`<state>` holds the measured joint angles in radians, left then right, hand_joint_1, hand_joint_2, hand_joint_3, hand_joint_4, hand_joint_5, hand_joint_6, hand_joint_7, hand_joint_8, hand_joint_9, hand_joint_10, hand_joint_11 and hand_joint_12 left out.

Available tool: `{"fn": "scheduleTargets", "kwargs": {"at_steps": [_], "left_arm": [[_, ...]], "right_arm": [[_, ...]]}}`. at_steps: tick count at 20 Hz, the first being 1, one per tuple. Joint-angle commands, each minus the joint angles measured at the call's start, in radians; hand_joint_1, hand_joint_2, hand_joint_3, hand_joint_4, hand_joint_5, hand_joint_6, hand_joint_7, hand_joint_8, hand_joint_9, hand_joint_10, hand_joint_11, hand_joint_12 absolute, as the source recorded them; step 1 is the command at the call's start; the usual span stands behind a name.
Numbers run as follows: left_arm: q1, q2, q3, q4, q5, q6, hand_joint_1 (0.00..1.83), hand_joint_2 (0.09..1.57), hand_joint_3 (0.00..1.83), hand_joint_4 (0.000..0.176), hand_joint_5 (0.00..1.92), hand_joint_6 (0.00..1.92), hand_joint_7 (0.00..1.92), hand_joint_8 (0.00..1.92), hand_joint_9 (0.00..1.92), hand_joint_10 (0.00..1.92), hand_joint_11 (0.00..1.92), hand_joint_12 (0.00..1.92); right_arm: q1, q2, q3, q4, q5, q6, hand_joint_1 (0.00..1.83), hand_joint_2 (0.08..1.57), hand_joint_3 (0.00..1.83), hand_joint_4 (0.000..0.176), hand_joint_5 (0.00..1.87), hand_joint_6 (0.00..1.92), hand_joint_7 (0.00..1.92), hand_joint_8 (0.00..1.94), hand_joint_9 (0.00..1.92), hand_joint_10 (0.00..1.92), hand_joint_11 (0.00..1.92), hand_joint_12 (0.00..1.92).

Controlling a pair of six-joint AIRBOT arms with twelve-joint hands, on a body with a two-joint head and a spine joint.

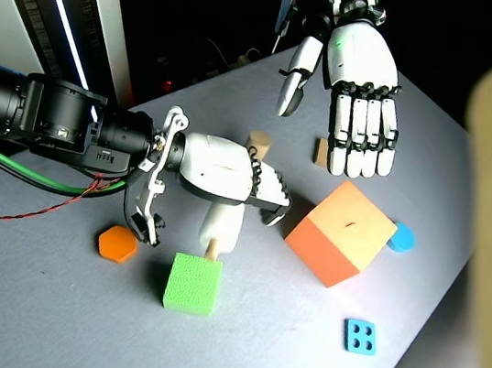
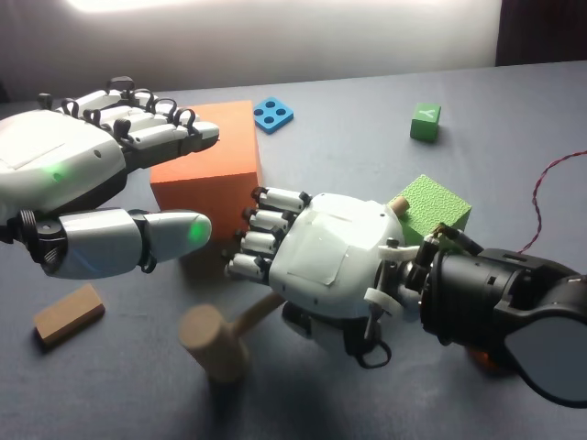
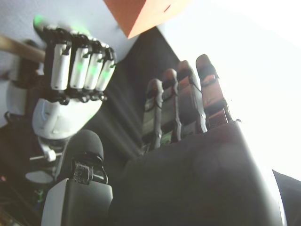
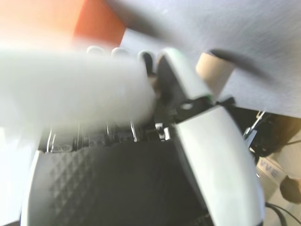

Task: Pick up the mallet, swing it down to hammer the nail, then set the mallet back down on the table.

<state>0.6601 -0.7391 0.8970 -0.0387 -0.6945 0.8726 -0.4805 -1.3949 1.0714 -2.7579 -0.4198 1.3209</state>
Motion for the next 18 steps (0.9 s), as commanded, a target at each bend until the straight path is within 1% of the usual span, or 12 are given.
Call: {"fn": "scheduleTargets", "kwargs": {"at_steps": [1,3,4,5,6,7,8,9,10,11,16,18], "left_arm": [[-0.014,0.008,0.000,-0.006,-0.118,0.003,0.00,1.31,0.00,0.000,0.21,0.01,0.22,0.01,0.19,0.01,0.03,0.33],[-0.016,0.008,-0.001,-0.006,-0.117,0.003,0.00,1.31,0.00,0.000,0.21,0.01,0.22,0.01,0.19,0.01,0.02,0.33],[-0.017,0.008,-0.002,-0.006,-0.114,0.003,0.00,1.31,0.00,0.000,0.20,0.00,0.20,0.00,0.18,0.00,0.01,0.33],[-0.018,0.008,-0.003,-0.006,-0.113,0.004,0.00,1.31,0.00,0.000,0.21,0.00,0.20,0.00,0.18,0.00,0.02,0.34],[-0.018,0.008,-0.004,-0.006,-0.112,0.004,0.00,1.31,0.00,0.000,0.20,0.00,0.20,0.00,0.18,0.00,0.01,0.34],[-0.018,0.008,-0.005,-0.006,-0.111,0.004,0.00,1.31,0.00,0.000,0.20,0.00,0.21,0.01,0.19,0.01,0.02,0.34],[-0.019,0.008,-0.005,-0.006,-0.111,0.004,0.00,1.31,0.00,0.000,0.21,0.01,0.22,0.01,0.19,0.01,0.02,0.34],[-0.019,0.008,-0.005,-0.006,-0.109,0.004,0.00,1.31,0.00,0.000,0.21,0.01,0.22,0.01,0.19,0.01,0.02,0.34],[-0.019,0.008,-0.004,-0.006,-0.109,0.004,0.00,1.31,0.00,0.000,0.21,0.00,0.22,0.01,0.19,0.00,0.02,0.34],[-0.020,0.008,-0.004,-0.006,-0.107,0.004,0.00,1.31,0.00,0.000,0.21,0.00,0.22,0.01,0.19,0.01,0.02,0.35],[-0.022,0.007,-0.006,-0.006,-0.099,0.004,0.00,1.31,0.00,0.000,0.20,0.00,0.21,0.00,0.18,0.00,0.00,0.35],[-0.023,0.007,-0.005,-0.006,-0.096,0.004,0.00,1.31,0.00,0.000,0.20,0.00,0.21,0.00,0.17,0.00,0.00,0.34]], "right_arm": [[0.002,0.002,-0.008,-0.041,-0.097,-0.002,0.68,1.42,0.00,0.000,0.35,0.32,0.35,0.46,0.18,0.73,0.00,1.01],[0.000,0.002,-0.010,-0.041,-0.095,-0.002,0.45,1.44,0.00,0.000,0.38,0.14,0.42,0.17,0.22,0.55,0.00,0.94],[-0.002,0.002,-0.012,-0.041,-0.093,-0.002,0.43,1.38,0.00,0.000,0.42,0.09,0.47,0.09,0.26,0.52,0.00,1.02],[-0.004,0.002,-0.014,-0.041,-0.091,-0.004,0.42,1.34,0.00,0.000,0.41,0.06,0.45,0.05,0.24,0.50,0.00,1.02],[-0.006,0.004,-0.018,-0.041,-0.091,-0.014,0.44,1.32,0.00,0.000,0.38,0.04,0.42,0.03,0.21,0.48,0.00,0.95],[-0.006,0.009,-0.022,-0.041,-0.091,-0.017,0.34,1.30,0.00,0.000,0.26,0.01,0.30,0.00,0.16,0.30,0.00,0.60],[-0.004,0.013,-0.025,-0.041,-0.091,-0.016,0.29,1.28,0.00,0.000,0.20,0.00,0.23,0.00,0.14,0.15,0.00,0.33],[-0.002,0.020,-0.031,-0.041,-0.088,-0.016,0.29,1.28,0.00,0.000,0.20,0.00,0.23,0.00,0.14,0.15,0.00,0.33],[0.001,0.029,-0.036,-0.041,-0.087,-0.016,0.17,1.27,0.00,0.000,0.06,0.01,0.07,0.01,0.03,0.03,0.00,0.07],[0.006,0.039,-0.042,-0.041,-0.087,-0.016,0.11,1.26,0.00,0.000,0.00,0.00,0.00,0.00,0.00,0.00,0.00,0.00],[0.045,0.111,-0.086,-0.040,-0.103,0.002,0.11,1.25,0.00,0.000,0.00,0.00,0.00,0.00,0.00,0.00,0.00,0.00],[0.076,0.156,-0.108,0.004,-0.082,0.002,0.12,1.23,0.00,0.000,0.00,0.00,0.00,0.00,0.00,0.00,0.00,0.00]]}}
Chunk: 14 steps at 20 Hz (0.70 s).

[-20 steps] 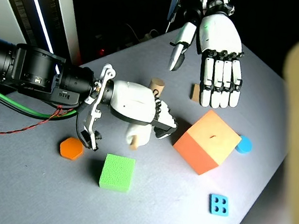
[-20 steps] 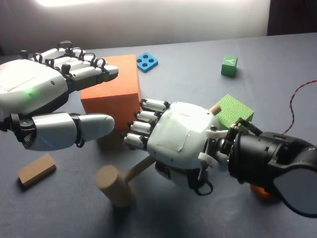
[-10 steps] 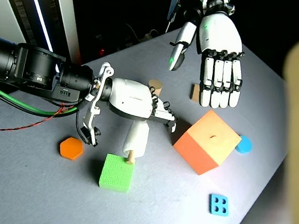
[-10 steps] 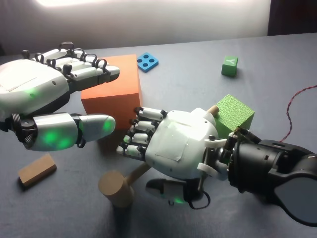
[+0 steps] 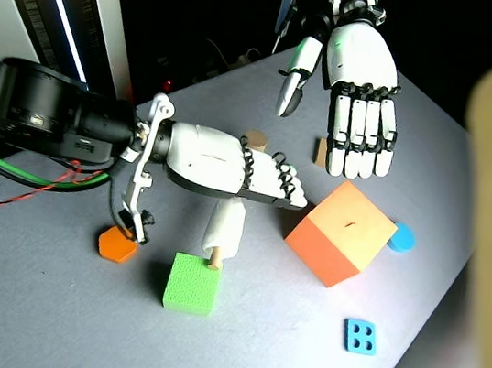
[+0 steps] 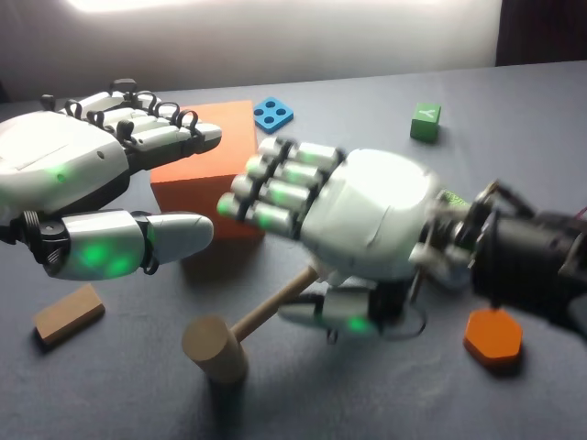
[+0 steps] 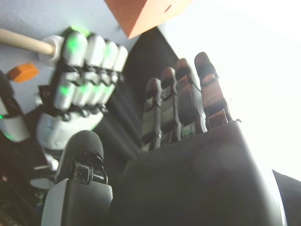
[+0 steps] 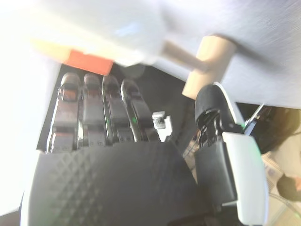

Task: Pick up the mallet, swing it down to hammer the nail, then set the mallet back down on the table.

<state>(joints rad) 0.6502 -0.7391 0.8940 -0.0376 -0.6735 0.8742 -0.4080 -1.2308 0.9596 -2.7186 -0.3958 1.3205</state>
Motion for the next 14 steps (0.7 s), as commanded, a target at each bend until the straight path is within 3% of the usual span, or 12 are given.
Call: {"fn": "scheduleTargets", "kwargs": {"at_steps": [1,6,8,9,10,11,12,13,14], "left_arm": [[-0.014,0.007,-0.001,-0.008,-0.115,0.002,0.00,1.31,0.00,0.000,0.22,0.00,0.23,0.00,0.19,0.00,0.00,0.38],[-0.021,0.007,-0.002,-0.008,-0.111,0.002,0.00,1.31,0.00,0.000,0.20,0.00,0.22,0.01,0.19,0.01,0.00,0.37],[-0.029,0.007,-0.004,-0.007,-0.109,0.002,0.00,1.32,0.00,0.000,0.26,0.00,0.27,0.00,0.22,0.00,0.02,0.40],[-0.030,0.007,-0.005,-0.007,-0.109,0.002,0.01,1.32,0.00,0.000,0.34,0.01,0.39,0.01,0.35,0.02,0.10,0.44],[-0.030,0.007,-0.005,-0.007,-0.109,-0.001,0.08,1.31,0.00,0.000,0.44,0.01,0.54,0.02,0.47,0.03,0.17,0.45],[-0.029,0.007,-0.005,-0.007,-0.109,0.000,0.24,1.27,0.00,0.000,0.61,0.07,0.74,0.10,0.69,0.11,0.34,0.52],[-0.029,0.007,-0.006,-0.007,-0.109,0.001,0.28,1.27,0.00,0.000,0.58,0.45,0.63,0.65,0.62,0.66,0.35,0.86],[-0.027,0.007,-0.008,-0.007,-0.108,0.001,0.31,1.24,0.00,0.000,0.41,1.12,0.44,1.30,0.46,1.33,0.32,1.39],[-0.026,0.007,-0.011,-0.007,-0.108,0.000,0.32,1.25,0.00,0.000,0.31,1.64,0.30,1.77,0.36,1.80,0.35,1.82]], "right_arm": [[0.024,0.030,-0.014,0.019,-0.072,0.002,0.13,1.23,0.00,0.000,0.00,0.00,0.00,0.00,0.00,0.00,0.00,0.00],[0.137,0.242,-0.126,0.347,0.092,-0.068,0.21,1.23,0.00,0.000,0.06,0.02,0.07,0.02,0.03,0.01,0.00,0.00],[0.174,0.321,-0.168,0.372,0.164,-0.072,0.32,1.20,0.00,0.000,0.23,0.02,0.30,0.02,0.30,0.06,0.00,0.68],[0.196,0.369,-0.193,0.372,0.191,-0.081,0.38,1.19,0.00,0.000,0.40,0.11,0.46,0.18,0.32,0.58,0.00,1.26],[0.210,0.394,-0.202,0.372,0.213,-0.084,0.40,1.19,0.00,0.000,0.39,0.36,0.37,0.67,0.24,1.12,0.04,1.63],[0.227,0.427,-0.212,0.372,0.245,-0.089,0.36,1.21,0.00,0.000,0.18,1.29,0.15,1.57,0.17,1.76,0.16,1.86],[0.237,0.455,-0.216,0.372,0.262,-0.091,0.36,1.21,0.00,0.000,0.08,1.73,0.09,1.87,0.20,1.89,0.30,1.91],[0.245,0.482,-0.219,0.372,0.279,-0.091,0.37,1.22,0.00,0.000,0.09,1.88,0.13,1.93,0.27,1.91,0.39,1.92],[0.251,0.505,-0.220,0.372,0.289,-0.090,0.42,1.20,0.00,0.000,0.27,1.91,0.31,1.94,0.47,1.92,0.62,1.92]]}}
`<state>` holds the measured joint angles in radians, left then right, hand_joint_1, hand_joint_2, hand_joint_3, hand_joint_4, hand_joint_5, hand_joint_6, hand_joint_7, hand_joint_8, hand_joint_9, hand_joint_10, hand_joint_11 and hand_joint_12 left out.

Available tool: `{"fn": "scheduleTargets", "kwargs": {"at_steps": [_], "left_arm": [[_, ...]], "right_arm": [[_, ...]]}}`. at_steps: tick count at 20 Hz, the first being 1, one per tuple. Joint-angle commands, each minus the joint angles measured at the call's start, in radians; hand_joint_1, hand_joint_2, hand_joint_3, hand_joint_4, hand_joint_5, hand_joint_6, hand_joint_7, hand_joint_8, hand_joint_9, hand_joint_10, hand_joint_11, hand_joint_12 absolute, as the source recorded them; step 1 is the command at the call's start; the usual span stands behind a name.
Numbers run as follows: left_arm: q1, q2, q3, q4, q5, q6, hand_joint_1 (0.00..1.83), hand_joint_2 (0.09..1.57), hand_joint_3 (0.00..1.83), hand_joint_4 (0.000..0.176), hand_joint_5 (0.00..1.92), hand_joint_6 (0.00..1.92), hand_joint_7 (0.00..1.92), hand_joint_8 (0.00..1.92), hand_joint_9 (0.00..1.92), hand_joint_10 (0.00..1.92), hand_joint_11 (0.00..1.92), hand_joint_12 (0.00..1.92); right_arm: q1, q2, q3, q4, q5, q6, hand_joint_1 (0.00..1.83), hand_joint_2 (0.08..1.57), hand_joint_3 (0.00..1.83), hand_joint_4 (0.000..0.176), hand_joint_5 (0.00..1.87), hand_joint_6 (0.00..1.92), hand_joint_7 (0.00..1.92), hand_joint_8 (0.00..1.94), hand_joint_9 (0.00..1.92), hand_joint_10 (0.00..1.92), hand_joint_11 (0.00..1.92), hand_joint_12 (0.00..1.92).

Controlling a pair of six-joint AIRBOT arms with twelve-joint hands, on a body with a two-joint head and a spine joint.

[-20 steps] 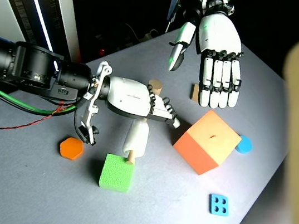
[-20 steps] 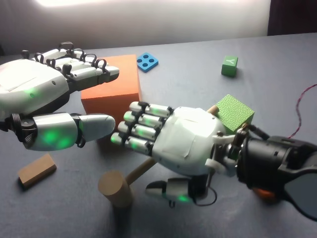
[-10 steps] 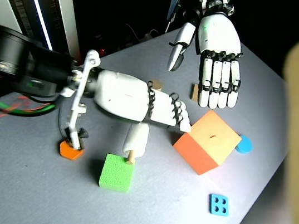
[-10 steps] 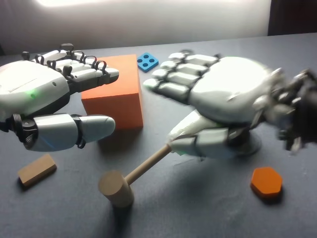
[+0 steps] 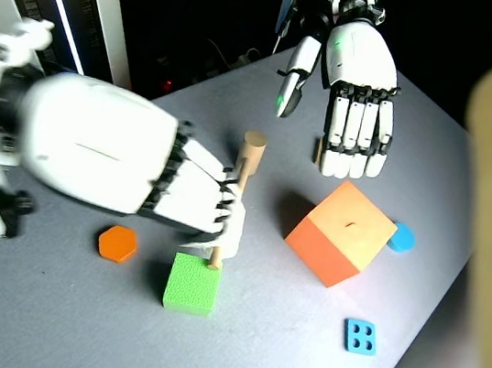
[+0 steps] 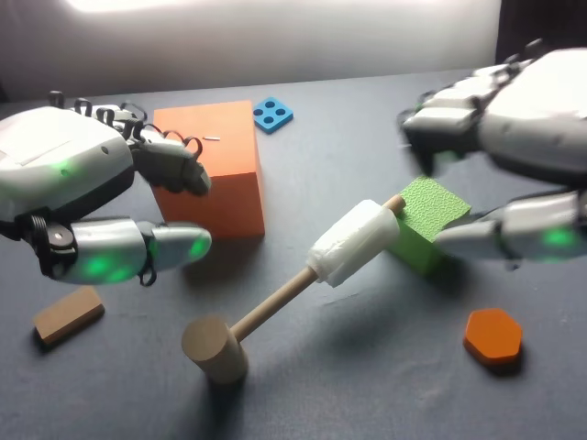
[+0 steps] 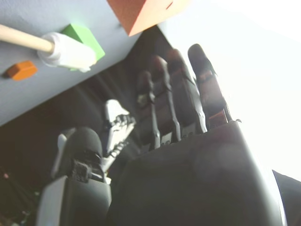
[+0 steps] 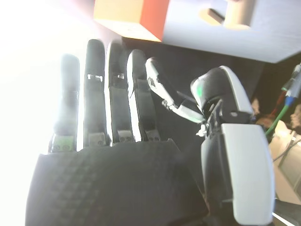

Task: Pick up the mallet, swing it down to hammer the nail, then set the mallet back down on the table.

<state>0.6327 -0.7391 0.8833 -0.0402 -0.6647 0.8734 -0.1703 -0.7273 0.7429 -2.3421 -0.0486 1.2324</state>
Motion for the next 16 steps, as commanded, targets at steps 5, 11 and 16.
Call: {"fn": "scheduleTargets", "kwargs": {"at_steps": [5,11,16], "left_arm": [[-0.017,-0.009,-0.006,-0.005,-0.109,0.010,0.54,1.26,0.00,0.000,1.35,1.91,1.43,1.92,1.43,1.92,1.44,1.92],[-0.062,-0.037,-0.034,-0.005,-0.089,0.031,1.00,1.34,0.00,0.000,1.22,1.92,1.33,1.92,1.32,1.92,1.41,1.92],[-0.078,-0.057,-0.035,-0.005,-0.089,0.030,1.08,1.30,0.00,0.173,1.26,1.92,1.33,1.92,1.32,1.92,1.42,1.92]], "right_arm": [[0.022,0.028,-0.003,-0.006,-0.067,-0.074,0.47,1.29,0.02,0.134,1.50,1.92,1.64,1.94,1.74,1.92,1.87,1.92],[0.032,0.024,-0.001,-0.044,-0.108,-0.072,0.87,1.36,0.02,0.176,1.41,1.92,1.66,1.94,1.77,1.92,1.91,1.92],[0.006,0.024,0.013,-0.341,-0.161,0.193,0.90,1.36,0.00,0.176,1.39,1.92,1.68,1.94,1.81,1.92,1.92,1.92]]}}
